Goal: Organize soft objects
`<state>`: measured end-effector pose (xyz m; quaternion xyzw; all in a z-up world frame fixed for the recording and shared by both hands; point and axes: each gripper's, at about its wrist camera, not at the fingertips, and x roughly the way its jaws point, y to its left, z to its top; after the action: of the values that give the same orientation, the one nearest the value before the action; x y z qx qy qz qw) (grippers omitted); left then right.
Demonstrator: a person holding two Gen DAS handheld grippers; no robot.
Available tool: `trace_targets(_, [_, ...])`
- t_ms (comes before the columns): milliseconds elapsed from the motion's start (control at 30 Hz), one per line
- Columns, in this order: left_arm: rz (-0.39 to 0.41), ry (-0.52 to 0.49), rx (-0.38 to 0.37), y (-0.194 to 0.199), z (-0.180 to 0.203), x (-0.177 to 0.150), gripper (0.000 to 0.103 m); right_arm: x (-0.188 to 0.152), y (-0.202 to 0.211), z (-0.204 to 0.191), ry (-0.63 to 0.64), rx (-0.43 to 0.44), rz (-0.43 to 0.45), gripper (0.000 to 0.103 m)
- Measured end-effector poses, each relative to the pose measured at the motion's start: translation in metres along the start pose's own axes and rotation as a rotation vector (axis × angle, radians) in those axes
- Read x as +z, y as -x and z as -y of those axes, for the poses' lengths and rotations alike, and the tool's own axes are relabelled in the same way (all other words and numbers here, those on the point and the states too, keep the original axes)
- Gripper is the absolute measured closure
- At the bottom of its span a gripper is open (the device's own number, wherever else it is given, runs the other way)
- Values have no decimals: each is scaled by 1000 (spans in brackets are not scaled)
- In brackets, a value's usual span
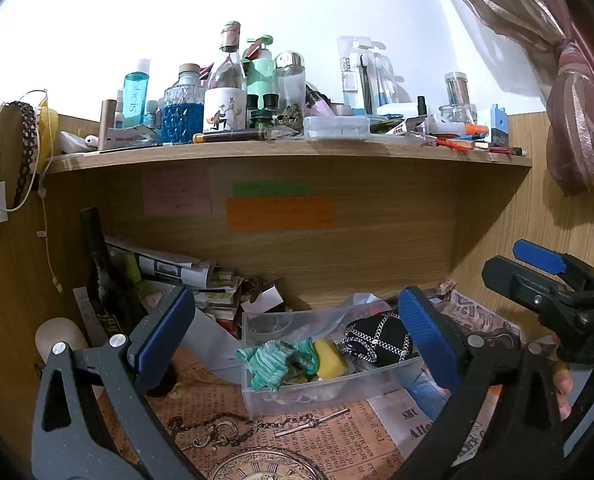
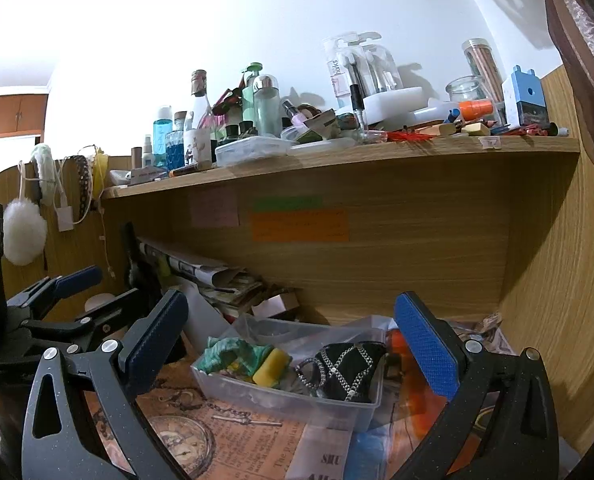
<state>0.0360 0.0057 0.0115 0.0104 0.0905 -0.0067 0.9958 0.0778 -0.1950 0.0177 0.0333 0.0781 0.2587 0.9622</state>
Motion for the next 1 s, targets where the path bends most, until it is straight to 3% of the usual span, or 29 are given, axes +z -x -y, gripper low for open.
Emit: trace_targets(1000, [-9,17,-10,-7,-3,-3,0,-4,-9,-3,16,-1,-19,0])
